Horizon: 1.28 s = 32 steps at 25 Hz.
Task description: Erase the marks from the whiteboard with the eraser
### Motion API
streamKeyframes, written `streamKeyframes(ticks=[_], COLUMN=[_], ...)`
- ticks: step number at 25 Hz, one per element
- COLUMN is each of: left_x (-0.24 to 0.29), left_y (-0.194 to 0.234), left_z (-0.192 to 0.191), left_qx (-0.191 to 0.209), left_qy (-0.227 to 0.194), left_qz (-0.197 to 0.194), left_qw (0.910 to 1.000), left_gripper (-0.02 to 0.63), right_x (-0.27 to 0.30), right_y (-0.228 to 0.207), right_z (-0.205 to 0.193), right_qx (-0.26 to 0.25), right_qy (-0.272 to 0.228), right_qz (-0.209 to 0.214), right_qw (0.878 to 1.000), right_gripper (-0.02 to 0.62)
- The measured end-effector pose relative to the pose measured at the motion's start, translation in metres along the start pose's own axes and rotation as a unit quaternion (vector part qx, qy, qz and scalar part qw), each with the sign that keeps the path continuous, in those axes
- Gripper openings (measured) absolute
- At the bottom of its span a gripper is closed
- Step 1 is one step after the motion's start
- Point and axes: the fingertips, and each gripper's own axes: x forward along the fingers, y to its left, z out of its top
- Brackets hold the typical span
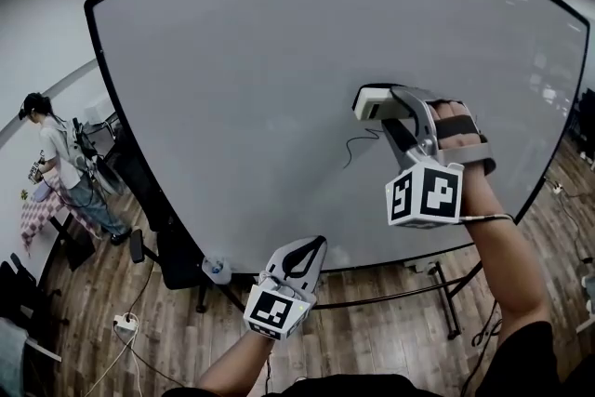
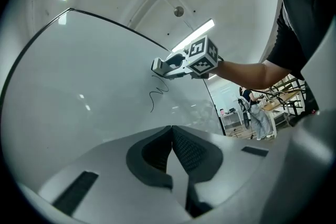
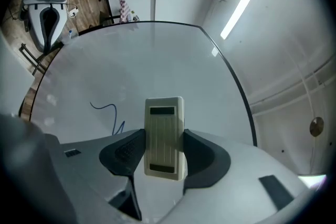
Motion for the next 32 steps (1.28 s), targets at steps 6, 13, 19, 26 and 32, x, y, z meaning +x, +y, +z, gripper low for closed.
streamKeyframes(ticks=[6,13,19,26,32], left_x=[-0.005,-0.004,0.0,0.006,0.004], left_y=[0.005,0.006,0.007,-0.003,-0.002], left_z=[0.0,-0.01,-0.017,-0.024,-0.029], left_qx=[-0.007,-0.018,-0.024,-0.033,-0.04], left_qy=[-0.001,0.002,0.005,0.01,0.014], left_qz=[0.005,0.009,0.004,-0.009,-0.005], left_qw=[1.0,0.9998,0.9997,0.9994,0.9991], left_gripper=[0.018,0.018,0.018,0.018,0.018], right_x=[0.023,0.025,0.026,0.026,0.023], right_y=[-0.026,-0.025,-0.015,0.014,0.042], right_z=[0.007,0.006,0.006,0.007,0.005], right_qx=[-0.043,-0.061,-0.065,-0.073,-0.086], right_qy=[0.022,0.036,0.05,0.058,0.074], right_qz=[0.01,0.01,0.004,0.016,0.032], right_qw=[0.999,0.997,0.997,0.996,0.993], right_gripper=[0.247,0.247,0.245,0.245,0.249])
